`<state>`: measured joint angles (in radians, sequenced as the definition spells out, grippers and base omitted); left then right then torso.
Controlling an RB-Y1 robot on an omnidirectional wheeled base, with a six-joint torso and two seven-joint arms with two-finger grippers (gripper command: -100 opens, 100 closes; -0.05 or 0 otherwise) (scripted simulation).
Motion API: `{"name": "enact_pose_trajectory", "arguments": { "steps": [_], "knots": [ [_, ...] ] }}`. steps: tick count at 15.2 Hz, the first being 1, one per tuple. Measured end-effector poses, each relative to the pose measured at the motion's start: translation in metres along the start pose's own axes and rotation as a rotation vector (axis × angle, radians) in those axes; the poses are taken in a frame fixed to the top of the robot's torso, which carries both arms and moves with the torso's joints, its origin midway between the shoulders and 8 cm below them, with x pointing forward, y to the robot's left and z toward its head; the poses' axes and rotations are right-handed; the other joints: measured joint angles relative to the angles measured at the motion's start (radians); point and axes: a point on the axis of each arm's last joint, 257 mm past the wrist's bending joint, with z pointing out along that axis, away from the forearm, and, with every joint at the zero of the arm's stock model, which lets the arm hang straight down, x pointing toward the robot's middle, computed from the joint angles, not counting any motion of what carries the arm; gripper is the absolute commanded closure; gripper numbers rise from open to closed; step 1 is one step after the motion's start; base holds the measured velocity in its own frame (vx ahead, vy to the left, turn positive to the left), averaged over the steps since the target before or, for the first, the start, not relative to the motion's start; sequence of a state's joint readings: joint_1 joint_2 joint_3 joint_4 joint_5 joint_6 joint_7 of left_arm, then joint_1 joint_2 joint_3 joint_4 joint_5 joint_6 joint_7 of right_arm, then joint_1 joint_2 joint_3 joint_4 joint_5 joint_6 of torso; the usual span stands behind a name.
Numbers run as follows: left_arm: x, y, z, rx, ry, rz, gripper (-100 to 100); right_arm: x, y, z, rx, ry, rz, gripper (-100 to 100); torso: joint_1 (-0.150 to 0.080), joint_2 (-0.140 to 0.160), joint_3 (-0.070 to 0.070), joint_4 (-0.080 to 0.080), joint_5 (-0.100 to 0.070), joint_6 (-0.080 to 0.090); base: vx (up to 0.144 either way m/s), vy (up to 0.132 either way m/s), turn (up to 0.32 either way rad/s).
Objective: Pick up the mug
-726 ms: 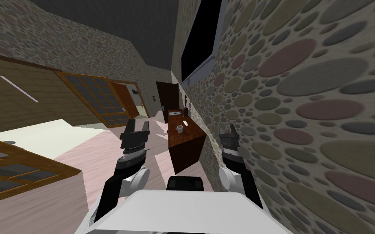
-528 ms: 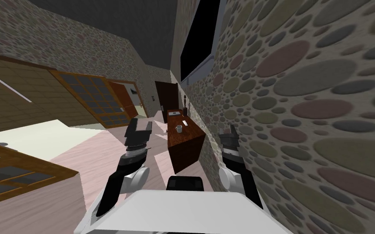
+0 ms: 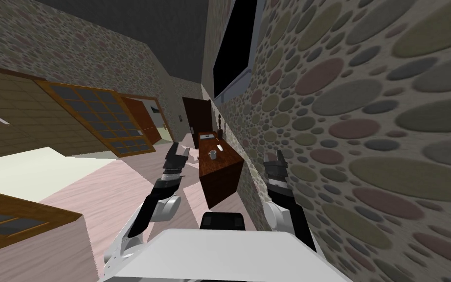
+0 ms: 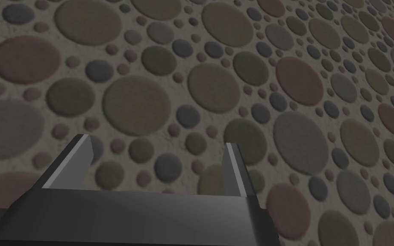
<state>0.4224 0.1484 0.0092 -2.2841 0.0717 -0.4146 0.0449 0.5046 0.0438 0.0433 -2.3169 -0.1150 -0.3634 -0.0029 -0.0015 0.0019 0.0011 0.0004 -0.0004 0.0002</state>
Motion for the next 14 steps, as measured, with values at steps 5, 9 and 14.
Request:
{"name": "enact_pose_trajectory", "arguments": {
  "steps": [5,9,14],
  "knots": [
    [-0.005,0.030,0.009,-0.080,0.012,-0.018,-100,0.000,0.000,0.000,0.000,0.000,0.000,0,0.000,0.000,0.000,0.000,0.000,0.000,-0.026,-0.019,-0.075],
    [-0.008,0.054,0.019,-0.144,0.017,-0.034,-100,0.000,0.000,0.000,0.000,0.000,0.000,0,0.000,0.000,0.000,0.000,0.000,0.000,-0.025,-0.019,-0.062],
    [-0.016,0.092,0.025,-0.242,0.010,-0.053,-100,0.000,0.000,0.000,0.000,0.000,0.000,0,0.000,0.000,0.000,0.000,0.000,0.000,-0.026,-0.025,-0.093]
  ]
}}
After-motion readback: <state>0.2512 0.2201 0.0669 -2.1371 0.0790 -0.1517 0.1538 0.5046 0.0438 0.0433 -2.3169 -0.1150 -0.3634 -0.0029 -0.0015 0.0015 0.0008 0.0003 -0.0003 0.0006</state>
